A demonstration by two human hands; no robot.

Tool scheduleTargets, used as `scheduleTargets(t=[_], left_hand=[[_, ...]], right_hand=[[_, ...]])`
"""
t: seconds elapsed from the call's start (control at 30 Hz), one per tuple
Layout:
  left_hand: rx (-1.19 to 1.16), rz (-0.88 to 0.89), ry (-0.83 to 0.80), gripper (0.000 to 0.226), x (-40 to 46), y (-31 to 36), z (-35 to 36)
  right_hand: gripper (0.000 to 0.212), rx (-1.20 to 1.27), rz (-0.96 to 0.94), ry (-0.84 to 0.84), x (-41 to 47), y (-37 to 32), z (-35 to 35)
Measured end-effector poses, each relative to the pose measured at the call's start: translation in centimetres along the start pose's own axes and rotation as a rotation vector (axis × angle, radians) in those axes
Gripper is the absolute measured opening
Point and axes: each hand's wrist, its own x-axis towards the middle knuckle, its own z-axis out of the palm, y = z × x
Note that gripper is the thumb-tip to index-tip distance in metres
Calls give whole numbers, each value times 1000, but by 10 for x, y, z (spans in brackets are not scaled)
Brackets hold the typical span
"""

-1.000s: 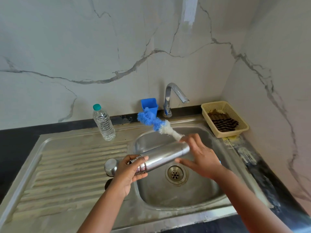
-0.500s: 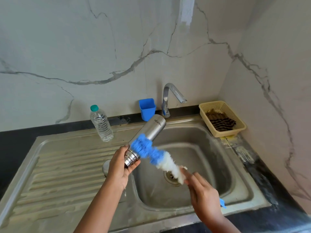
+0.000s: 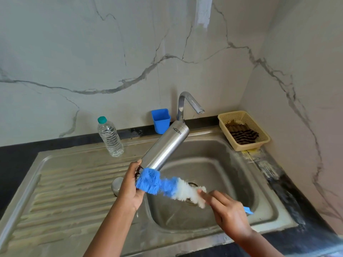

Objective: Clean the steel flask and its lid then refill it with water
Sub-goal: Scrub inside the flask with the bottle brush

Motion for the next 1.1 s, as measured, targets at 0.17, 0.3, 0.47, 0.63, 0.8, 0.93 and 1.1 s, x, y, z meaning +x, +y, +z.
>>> scheduleTargets(t=[0.17, 0.3, 0.47, 0.63, 0.8, 0.93, 1.1], left_hand=[[-10, 23, -6, 14, 0, 0, 0], [4, -8, -2, 16, 0, -6, 1], [70, 0, -27, 14, 4, -11, -1], [183, 163, -106, 19, 4, -13, -2], [264, 289, -150, 41, 0, -16, -3], [352, 384, -172, 51, -1, -21, -8], [418, 468, -168, 58, 2, -24, -13]], right_hand=[[36, 64, 423, 225, 8, 18, 6], [34, 65, 287, 177, 5, 16, 0], [34, 40, 201, 100, 3, 13, 0], [41, 5, 496, 250, 12, 19, -8], [39, 3, 181, 64, 13, 4, -18], [37, -73, 365, 127, 22, 26, -20], [39, -71, 363, 129, 23, 24, -25]])
